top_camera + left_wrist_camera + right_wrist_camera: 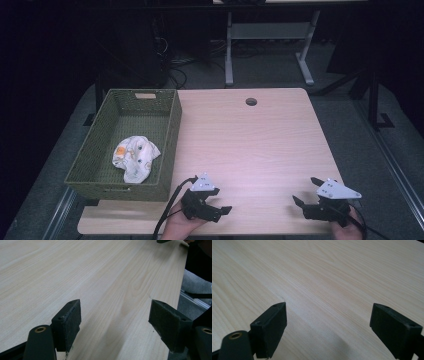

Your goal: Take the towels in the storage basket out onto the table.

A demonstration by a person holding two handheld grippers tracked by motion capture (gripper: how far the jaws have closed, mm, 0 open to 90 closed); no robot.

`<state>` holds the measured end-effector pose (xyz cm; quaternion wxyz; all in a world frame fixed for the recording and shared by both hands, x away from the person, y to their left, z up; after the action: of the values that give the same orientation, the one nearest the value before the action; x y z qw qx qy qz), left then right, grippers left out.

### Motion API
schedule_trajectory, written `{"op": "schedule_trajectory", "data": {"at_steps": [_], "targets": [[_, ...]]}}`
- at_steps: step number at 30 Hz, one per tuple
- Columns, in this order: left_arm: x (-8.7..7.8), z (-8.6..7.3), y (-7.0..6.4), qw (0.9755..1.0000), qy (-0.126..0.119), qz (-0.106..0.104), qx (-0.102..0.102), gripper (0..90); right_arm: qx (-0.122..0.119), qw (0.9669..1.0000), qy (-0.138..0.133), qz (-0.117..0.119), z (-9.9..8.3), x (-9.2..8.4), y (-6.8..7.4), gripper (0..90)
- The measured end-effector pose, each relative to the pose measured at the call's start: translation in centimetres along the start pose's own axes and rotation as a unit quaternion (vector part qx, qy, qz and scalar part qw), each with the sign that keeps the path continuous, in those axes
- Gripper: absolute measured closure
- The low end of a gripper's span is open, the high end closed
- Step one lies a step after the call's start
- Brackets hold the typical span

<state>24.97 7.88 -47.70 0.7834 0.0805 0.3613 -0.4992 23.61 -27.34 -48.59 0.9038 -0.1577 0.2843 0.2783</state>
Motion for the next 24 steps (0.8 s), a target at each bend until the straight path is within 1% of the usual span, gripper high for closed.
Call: {"op": "schedule_trajectory", "data": {"at_steps": [4,7,8,9,10,11,12,13,15,17,18,19,20,21,24], "targets": [[0.1,0.0,0.0,1.0000,-0.001,0.002,0.000,25.4,0.001,1.0000,0.000,0.001,0.0,0.0,-0.1,13.7],[0.1,0.1,-0.1,1.0000,0.000,0.000,0.000,25.4,0.001,1.0000,-0.001,0.000,0.0,0.0,-0.1,13.7],[-0.1,0.4,-0.1,1.0000,-0.005,-0.001,0.000,25.5,0.002,1.0000,-0.001,-0.001,-0.1,-0.1,-0.1,13.7],[-0.1,0.4,-0.1,1.0000,-0.005,-0.001,0.000,25.5,0.002,1.0000,-0.001,-0.001,-0.1,-0.1,-0.1,13.7],[-0.3,0.8,-0.1,0.9999,-0.012,-0.005,-0.002,25.5,0.005,1.0000,-0.001,-0.002,-0.1,-0.2,0.0,13.7],[-0.3,0.8,-0.1,0.9999,-0.012,-0.005,-0.002,25.4,0.005,1.0000,-0.001,-0.002,-0.1,-0.2,0.0,13.7],[-0.6,1.5,-0.1,0.9999,-0.013,-0.007,-0.002,25.4,0.008,1.0000,-0.001,-0.004,0.0,-0.1,0.0,13.7],[-0.6,1.5,-0.1,0.9999,-0.013,-0.007,-0.002,25.3,0.008,1.0000,-0.001,-0.004,0.0,-0.1,0.0,13.7],[-1.1,2.2,-0.1,0.9997,-0.018,-0.015,-0.007,25.3,0.011,0.9999,-0.001,-0.005,0.0,-0.1,0.0,13.7],[-1.5,3.0,0.1,0.9994,-0.013,-0.028,-0.012,25.4,0.011,0.9999,0.001,-0.006,0.0,-0.1,0.2,13.7],[-1.7,3.4,0.3,0.9993,-0.010,-0.033,-0.015,25.5,0.010,0.9999,0.000,-0.006,0.0,-0.1,0.2,13.7],[-2.0,4.3,0.9,0.9993,-0.006,-0.031,-0.021,25.5,0.006,1.0000,0.000,-0.006,0.0,-0.2,0.3,13.7],[-2.2,4.9,1.3,0.9990,-0.007,-0.034,-0.029,25.3,0.006,1.0000,0.000,-0.006,0.0,-0.2,0.3,13.7],[-2.2,4.9,1.3,0.9990,-0.007,-0.034,-0.029,25.2,0.006,1.0000,0.000,-0.006,0.0,-0.2,0.3,13.7],[-2.6,6.7,2.0,0.9982,-0.006,-0.041,-0.044,24.4,0.010,0.9999,-0.001,-0.006,-0.1,-0.2,0.2,13.7]]}}
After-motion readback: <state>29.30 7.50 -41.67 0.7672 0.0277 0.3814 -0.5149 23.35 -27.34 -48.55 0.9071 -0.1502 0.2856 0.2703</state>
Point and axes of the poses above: each handheld gripper's, and its own axes: x roughly forward along the jaws, z roughly out of its top, y roughly to its left, the point moved 3 cm from there along x, roughly forward along the jaws, and after that the axes turned 1 degree about y, right-handed, at the moved point
